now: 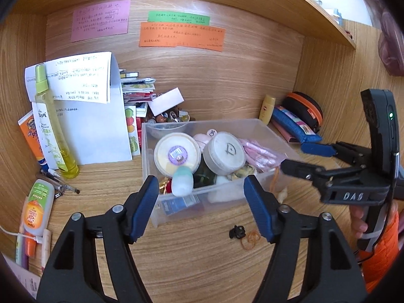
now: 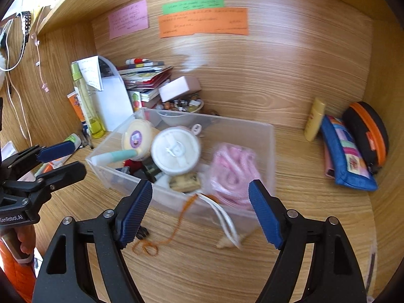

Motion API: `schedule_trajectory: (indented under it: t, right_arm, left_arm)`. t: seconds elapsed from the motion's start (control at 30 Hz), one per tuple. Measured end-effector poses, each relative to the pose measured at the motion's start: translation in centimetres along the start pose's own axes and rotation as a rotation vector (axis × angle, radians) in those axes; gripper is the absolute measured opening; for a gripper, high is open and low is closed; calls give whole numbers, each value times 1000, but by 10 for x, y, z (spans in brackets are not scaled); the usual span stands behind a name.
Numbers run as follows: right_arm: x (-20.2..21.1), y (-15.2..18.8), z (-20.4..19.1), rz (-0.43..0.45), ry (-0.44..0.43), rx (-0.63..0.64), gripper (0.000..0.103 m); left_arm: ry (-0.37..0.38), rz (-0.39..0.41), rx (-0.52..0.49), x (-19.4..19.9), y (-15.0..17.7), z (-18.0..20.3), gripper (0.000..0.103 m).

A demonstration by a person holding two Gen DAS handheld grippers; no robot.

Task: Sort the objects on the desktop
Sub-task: 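Withdraw both grippers toward the black hair clip and small seashell, then grasp the black hair clip with the left gripper while the right grasps the seashell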

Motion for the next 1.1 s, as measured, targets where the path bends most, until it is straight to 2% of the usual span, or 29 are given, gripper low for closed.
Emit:
schedule_trajectory:
  t: [0.23, 0.53, 0.67, 0.83, 1.0, 1.1]
  right_arm:
    - [19, 14, 30, -12, 66, -17, 76]
    - [19, 53, 62, -111, 134, -46, 76]
    - [8, 69, 63, -175, 109, -68, 76]
    - [-5, 80, 55, -215, 68, -70, 76]
    - [-16, 86, 45, -241, 33, -54, 76]
    - [-22, 89, 40, -264, -3, -66, 76]
  left_arm:
    - [-1, -50, -10, 0, 18, 6, 69]
    - [16, -144, -23, -13, 48, 19, 69]
    - [29, -195, -23, -23, 61, 21, 69]
    - [45, -263, -46, -38, 75, 24, 69]
    - [65, -292, -75, -47, 81, 31, 60]
    - [67, -303, -93, -54, 84, 35, 58]
Point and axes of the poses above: each gripper's, at about its wrist camera, not at the fingertips, and x roughly against the way its jaws point, z to its right, y to its underside, the point moved 5 cm from there along -x, roughly the way its jaws point, and after that the axes turned 13 degrees about z, right-handed, at the moved point
